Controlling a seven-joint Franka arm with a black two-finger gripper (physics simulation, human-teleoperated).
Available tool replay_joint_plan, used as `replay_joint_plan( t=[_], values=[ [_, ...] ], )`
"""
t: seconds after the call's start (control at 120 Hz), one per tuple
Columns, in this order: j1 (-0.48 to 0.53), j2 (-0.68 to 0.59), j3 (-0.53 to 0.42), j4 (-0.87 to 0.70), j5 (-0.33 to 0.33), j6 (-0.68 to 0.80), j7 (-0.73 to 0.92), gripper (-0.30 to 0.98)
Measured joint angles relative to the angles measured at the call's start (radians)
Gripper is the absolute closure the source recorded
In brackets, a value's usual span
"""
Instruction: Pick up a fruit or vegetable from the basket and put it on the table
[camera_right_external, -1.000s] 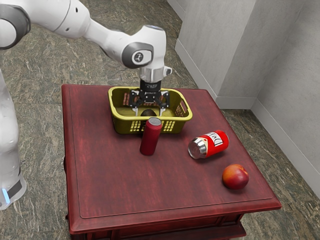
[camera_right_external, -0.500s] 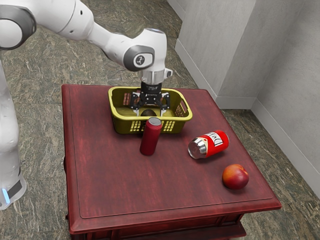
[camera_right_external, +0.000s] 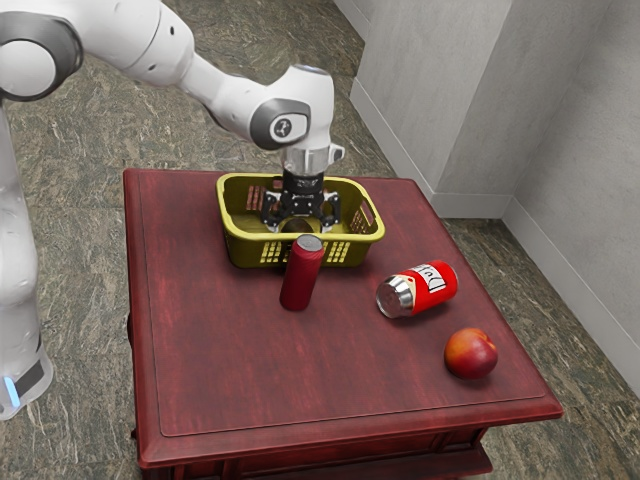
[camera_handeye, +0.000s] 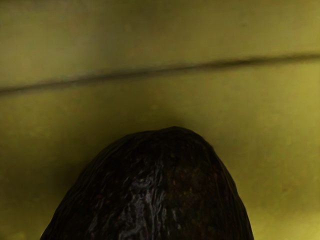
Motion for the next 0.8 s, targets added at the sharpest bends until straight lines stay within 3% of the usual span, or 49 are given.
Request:
replay_joint_plan(
  t=[0.475,0.8],
  values=[
    [0.0,-0.002,0.001,0.0,-0.018,0.008,-0.004,0.39],
    [0.023,-0.039,0.01,-0.001,-0.009,0.004,-0.018,0.43]
  ],
)
